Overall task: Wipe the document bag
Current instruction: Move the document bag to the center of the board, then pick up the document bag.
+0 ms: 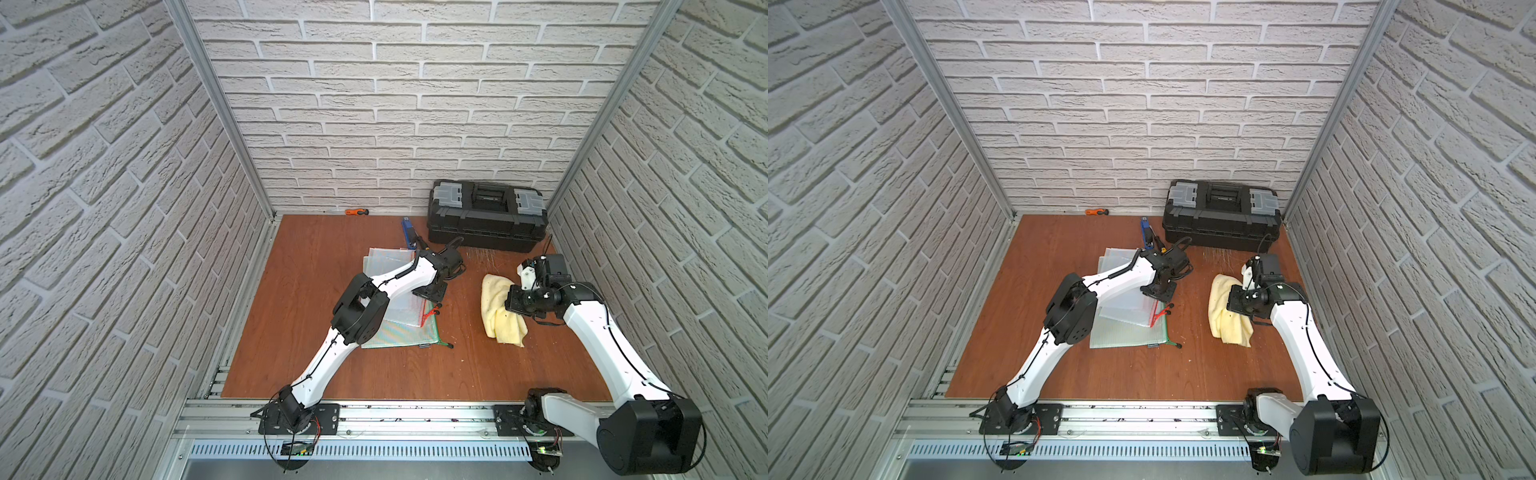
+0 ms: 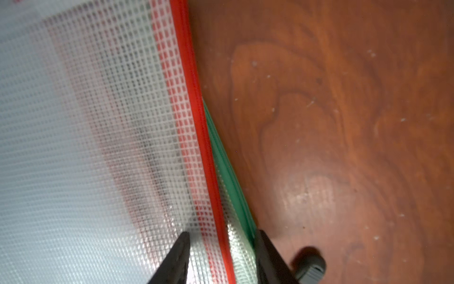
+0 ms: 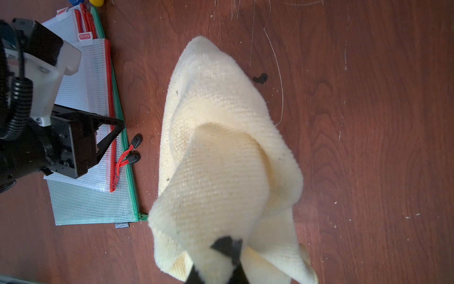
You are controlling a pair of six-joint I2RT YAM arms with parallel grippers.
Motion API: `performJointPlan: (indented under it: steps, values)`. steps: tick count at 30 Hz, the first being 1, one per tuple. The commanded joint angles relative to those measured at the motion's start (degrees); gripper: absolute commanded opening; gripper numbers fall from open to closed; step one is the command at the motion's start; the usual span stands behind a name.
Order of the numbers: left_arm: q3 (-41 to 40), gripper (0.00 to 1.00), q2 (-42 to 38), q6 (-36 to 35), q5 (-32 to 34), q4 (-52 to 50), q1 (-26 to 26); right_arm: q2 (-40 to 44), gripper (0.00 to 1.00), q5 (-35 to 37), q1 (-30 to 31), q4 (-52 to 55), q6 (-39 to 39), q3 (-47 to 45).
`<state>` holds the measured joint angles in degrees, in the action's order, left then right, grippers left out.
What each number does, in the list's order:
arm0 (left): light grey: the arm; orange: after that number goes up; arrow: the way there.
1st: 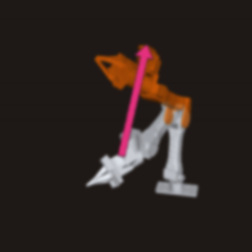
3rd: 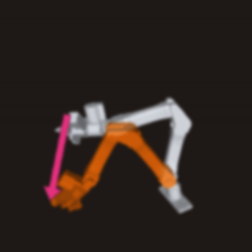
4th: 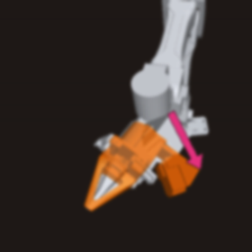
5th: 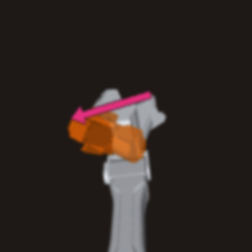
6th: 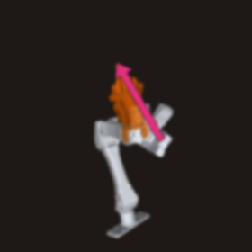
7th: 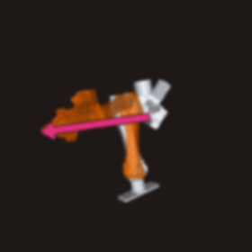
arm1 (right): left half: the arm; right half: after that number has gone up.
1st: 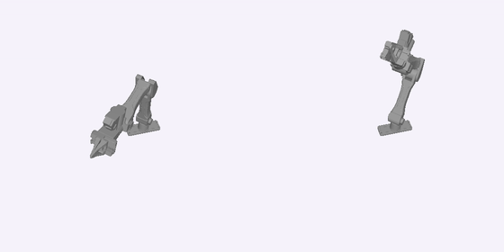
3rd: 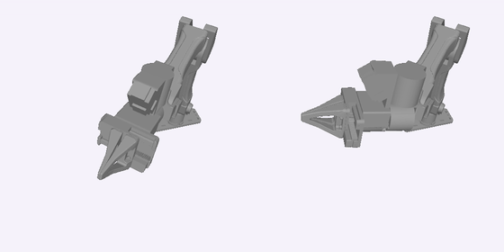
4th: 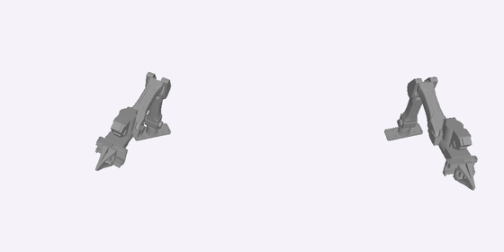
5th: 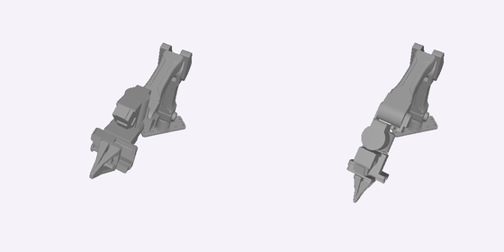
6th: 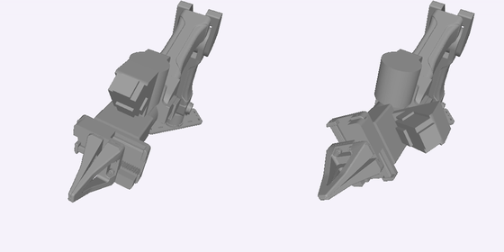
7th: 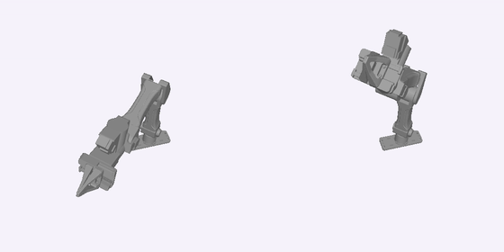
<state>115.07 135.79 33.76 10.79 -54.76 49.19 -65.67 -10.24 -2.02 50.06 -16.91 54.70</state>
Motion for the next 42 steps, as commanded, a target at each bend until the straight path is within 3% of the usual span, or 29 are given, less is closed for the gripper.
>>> performJointPlan:
  steps: [1, 6, 14, 17, 21, 25, 34, 42]
  values:
    - [-8.88, 0.43, -2.13, 1.13, 2.84, -1.59, -2.62, 0.01, 0.03, -0.61, 0.42, -0.67, 0.49, -0.64]
    - [-20.74, 0.42, -8.58, 1.05, 4.23, 1.65, -5.59, -0.43, 0.03, -1.39, 0.42, -1.01, 0.19, -0.9]
    - [-32.23, 0.42, -16.69, -0.2, 6.56, 4.99, -10.96, -1.24, 0.03, -2.05, 0.44, -1.96, -0.23, -1.55]
    - [-32.36, 0.44, -18.18, -2.46, 6.73, 5.99, -11.92, -1.68, 0.03, -2.14, 0.44, -1.99, -0.1, -1.36]
    - [-30.88, 0.54, -21.67, -5.63, 9.68, 6.3, -10.7, -1.51, 0.03, -2.13, 0.42, -1.61, 0.03, -1.03]
    - [-31.47, 0.59, -26.26, -8.22, 8.59, 8.29, -10.41, -0.95, 0.03, -1.85, 0.44, -1.45, -0.06, -1.3]
    - [-34.0, 0.56, -25.4, -15.34, 7.46, 6.92, -11.41, -0.86, 0.03, -1.89, 0.44, -1.54, -0.32, -1.62]
    - [-37.09, 0.57, -25.1, -17.14, 5.85, 9.65, -13.37, -0.75, 0.03, -1.63, 0.44, -1.28, -0.31, -1.41]
